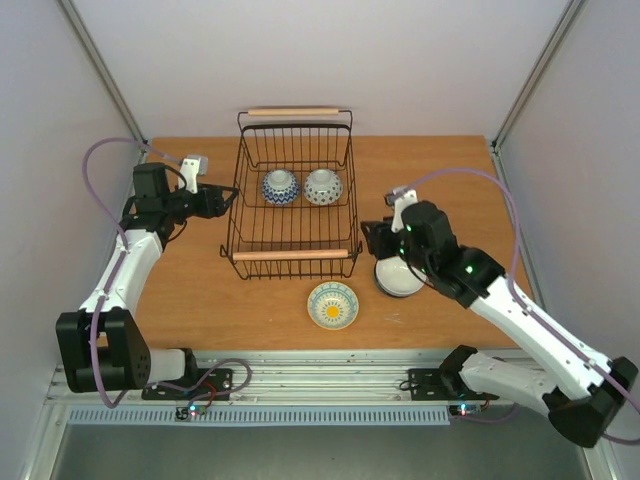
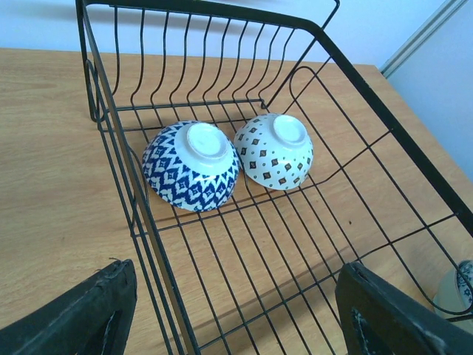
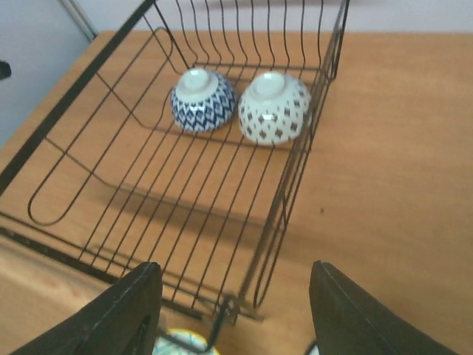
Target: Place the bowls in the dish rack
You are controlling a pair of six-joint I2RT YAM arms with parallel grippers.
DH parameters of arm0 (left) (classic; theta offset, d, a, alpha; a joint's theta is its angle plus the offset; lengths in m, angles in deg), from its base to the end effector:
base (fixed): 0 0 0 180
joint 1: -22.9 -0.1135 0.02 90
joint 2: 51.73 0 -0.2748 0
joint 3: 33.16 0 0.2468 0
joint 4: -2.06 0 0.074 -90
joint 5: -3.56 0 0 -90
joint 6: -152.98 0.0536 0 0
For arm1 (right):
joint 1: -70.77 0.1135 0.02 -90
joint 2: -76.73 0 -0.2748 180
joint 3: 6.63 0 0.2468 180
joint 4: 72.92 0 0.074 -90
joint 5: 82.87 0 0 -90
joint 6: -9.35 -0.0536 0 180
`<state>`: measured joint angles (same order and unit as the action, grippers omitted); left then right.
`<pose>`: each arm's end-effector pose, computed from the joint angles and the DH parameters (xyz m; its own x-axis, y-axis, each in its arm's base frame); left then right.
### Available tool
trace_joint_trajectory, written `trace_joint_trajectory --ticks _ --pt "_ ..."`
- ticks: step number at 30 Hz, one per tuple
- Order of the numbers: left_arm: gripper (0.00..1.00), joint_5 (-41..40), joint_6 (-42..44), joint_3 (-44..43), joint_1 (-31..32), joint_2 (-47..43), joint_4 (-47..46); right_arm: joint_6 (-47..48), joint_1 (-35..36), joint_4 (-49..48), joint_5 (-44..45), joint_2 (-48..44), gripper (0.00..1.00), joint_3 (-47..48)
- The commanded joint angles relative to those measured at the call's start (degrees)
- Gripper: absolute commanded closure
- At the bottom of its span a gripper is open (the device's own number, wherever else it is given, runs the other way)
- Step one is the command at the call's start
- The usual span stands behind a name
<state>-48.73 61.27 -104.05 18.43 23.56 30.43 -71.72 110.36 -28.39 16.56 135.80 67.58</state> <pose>0.2958 -0.0098 0.2974 -0.5528 -0.0669 -0.8306 0.4348 0.8272 -0.3560 0.1809 0.1382 0.3514 -0.2931 -0.4411 -0.8483 -0.5711 0.7923 -0.2147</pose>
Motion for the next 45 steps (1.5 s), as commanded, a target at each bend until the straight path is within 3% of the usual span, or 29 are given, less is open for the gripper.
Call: trace_joint_trajectory --ticks 1,6,12,22,45 --pt "0.26 0.95 0.22 -0.67 -0.01 0.78 -1.66 -8.64 0.48 3.06 -3.21 -7.84 0.46 -6.92" --pt "0.26 0.83 0.13 -0.75 -0.01 1.04 -1.62 -12.77 1.11 3.80 -6.99 -12.73 0.56 -12.75" --pt "0.25 0.70 0.22 -0.90 0.02 1.20 -1.41 -15.48 4.62 3.60 -7.49 -9.83 0.63 -17.57" --pt "0.26 0.61 0.29 -0.84 -0.01 0.87 -1.22 -19.49 8.53 2.63 -4.16 -6.76 0.64 -23.36" --pt "0.25 0.36 0.40 -0.84 -0.01 0.97 -1.37 -23.08 11.54 -9.64 -8.66 6.01 0.68 -28.20"
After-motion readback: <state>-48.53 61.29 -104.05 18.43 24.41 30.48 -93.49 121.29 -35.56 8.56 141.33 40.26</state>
